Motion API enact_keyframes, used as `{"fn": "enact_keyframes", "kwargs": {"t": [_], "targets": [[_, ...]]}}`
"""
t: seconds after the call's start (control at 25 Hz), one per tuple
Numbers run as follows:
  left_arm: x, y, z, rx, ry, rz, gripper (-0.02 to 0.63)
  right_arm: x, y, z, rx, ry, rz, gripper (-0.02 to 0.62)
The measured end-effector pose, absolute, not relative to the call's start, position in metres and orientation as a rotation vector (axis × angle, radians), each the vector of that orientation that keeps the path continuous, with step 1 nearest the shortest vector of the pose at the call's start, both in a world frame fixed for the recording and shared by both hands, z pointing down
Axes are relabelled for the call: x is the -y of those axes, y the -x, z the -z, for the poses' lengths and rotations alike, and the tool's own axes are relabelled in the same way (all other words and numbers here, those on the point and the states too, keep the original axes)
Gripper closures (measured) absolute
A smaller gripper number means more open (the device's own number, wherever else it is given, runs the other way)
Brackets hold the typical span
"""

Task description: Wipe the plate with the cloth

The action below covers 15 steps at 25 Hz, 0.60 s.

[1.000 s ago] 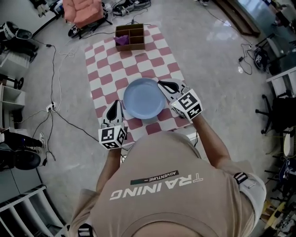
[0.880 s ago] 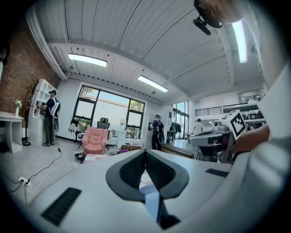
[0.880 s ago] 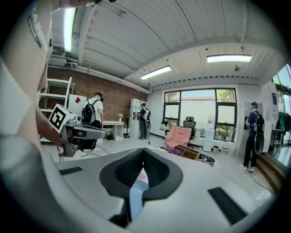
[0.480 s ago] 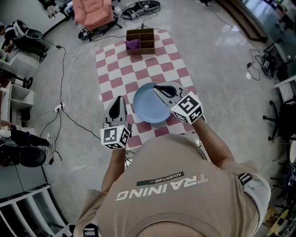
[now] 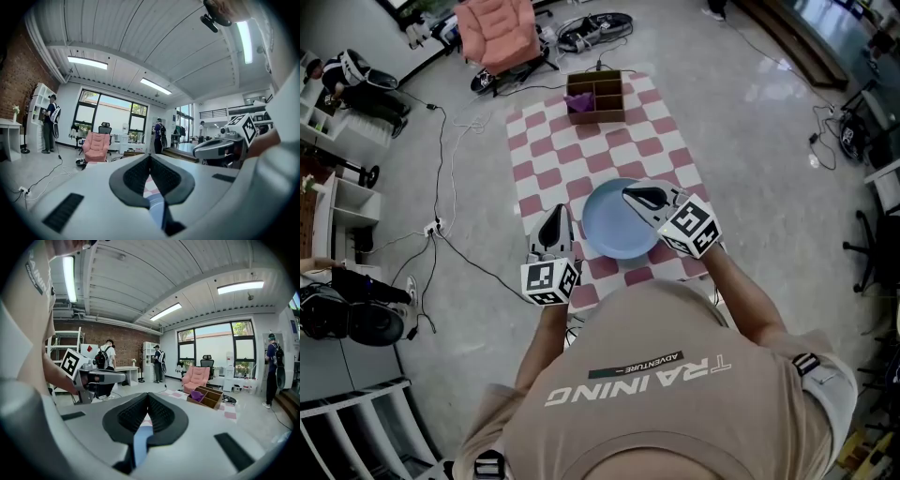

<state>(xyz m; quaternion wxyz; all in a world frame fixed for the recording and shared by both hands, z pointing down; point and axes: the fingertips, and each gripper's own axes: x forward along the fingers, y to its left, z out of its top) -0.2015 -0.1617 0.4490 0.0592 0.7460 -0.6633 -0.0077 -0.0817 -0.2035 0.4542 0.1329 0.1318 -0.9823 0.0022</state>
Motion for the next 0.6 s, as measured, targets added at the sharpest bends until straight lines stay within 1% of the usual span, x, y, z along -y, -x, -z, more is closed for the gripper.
{"fn": "enact_keyframes", "kwargs": {"t": [0.4, 0.6], "targets": [[0.171, 0.195, -0.448, 1.991, -2.278, 0.017, 0.591, 0.208, 0.080, -0.459, 2.836, -0.362, -0.009, 0.578], [0.150, 0.181, -0.470, 1.949, -2.216, -0.028, 0.591, 0.192, 0.065, -0.480, 2.789, -0.338, -0.100, 0.578]]}}
